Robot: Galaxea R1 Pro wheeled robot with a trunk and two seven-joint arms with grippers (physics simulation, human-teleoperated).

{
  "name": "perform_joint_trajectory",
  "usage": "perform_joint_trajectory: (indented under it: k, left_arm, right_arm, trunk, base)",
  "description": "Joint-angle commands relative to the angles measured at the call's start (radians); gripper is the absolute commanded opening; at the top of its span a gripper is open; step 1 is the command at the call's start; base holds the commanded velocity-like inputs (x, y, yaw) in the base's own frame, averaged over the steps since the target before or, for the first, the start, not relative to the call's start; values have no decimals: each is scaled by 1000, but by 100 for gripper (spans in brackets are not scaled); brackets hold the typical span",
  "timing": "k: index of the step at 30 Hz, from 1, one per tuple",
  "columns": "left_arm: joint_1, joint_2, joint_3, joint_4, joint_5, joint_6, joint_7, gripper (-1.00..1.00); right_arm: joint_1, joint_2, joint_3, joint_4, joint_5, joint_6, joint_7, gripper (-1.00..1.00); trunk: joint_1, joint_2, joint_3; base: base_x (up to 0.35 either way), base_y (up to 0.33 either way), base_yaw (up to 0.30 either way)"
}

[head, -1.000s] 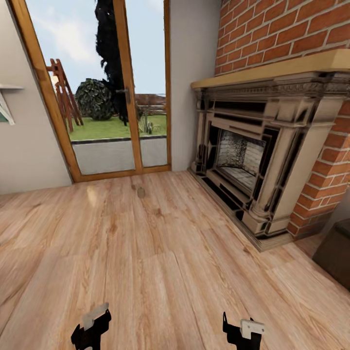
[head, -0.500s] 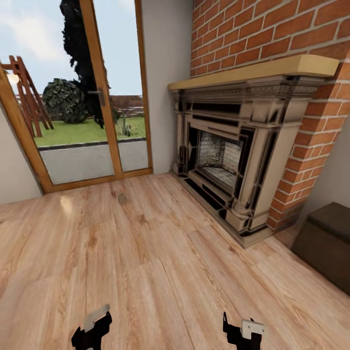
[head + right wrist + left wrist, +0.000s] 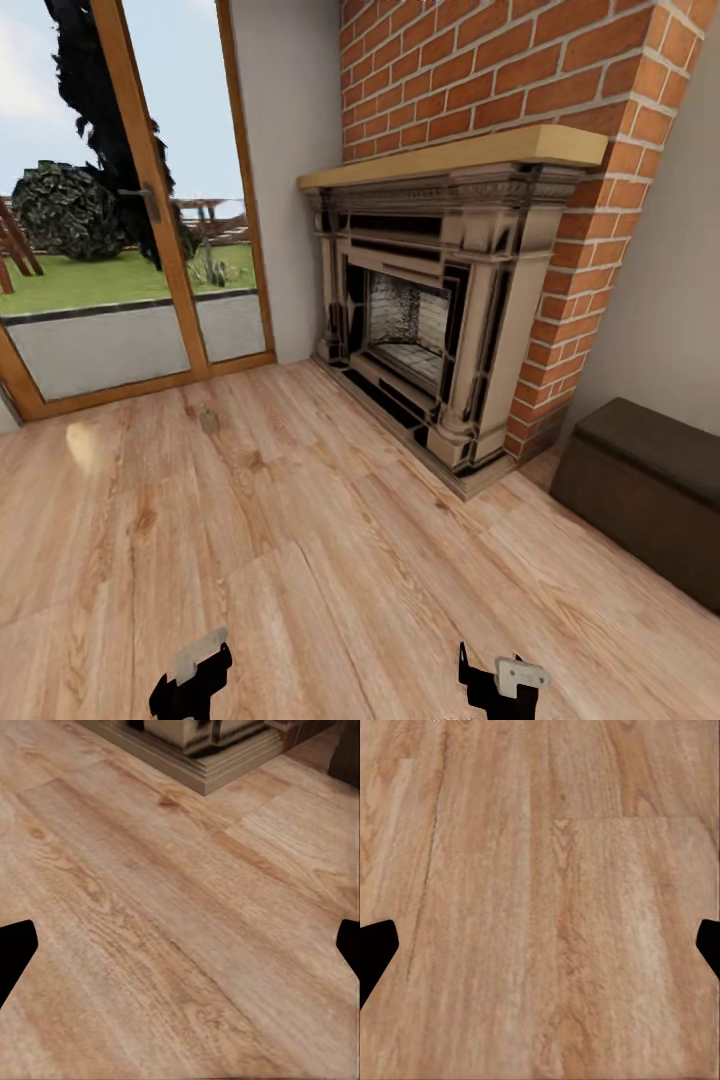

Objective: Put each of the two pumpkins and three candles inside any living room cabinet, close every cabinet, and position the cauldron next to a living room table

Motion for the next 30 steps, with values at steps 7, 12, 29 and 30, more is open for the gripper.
perform_joint_trajectory:
  k: [7,12,29,30]
  left_arm:
    - [0,1,-9,-2,3,0,9,100]
    - [0,1,-9,-2,3,0,-7,100]
    - [0,1,-9,10,3,-1,-17,100]
    - [0,1,-9,10,3,-1,-17,100]
  right_arm:
    - [-1,1,-6,1,2,-4,3,100]
    - [-1,0,-6,0,2,-4,3,100]
    - [-1,0,-10,-2,0,-8,2,100]
    - [-1,0,-10,-2,0,-8,1,100]
  trunk:
    - [0,0,4]
    - [0,0,7]
    - [0,0,17]
    - [0,0,17]
  base:
    - [0,0,-262]
    - [82,64,-262]
    - [87,66,-262]
    - [1,1,-262]
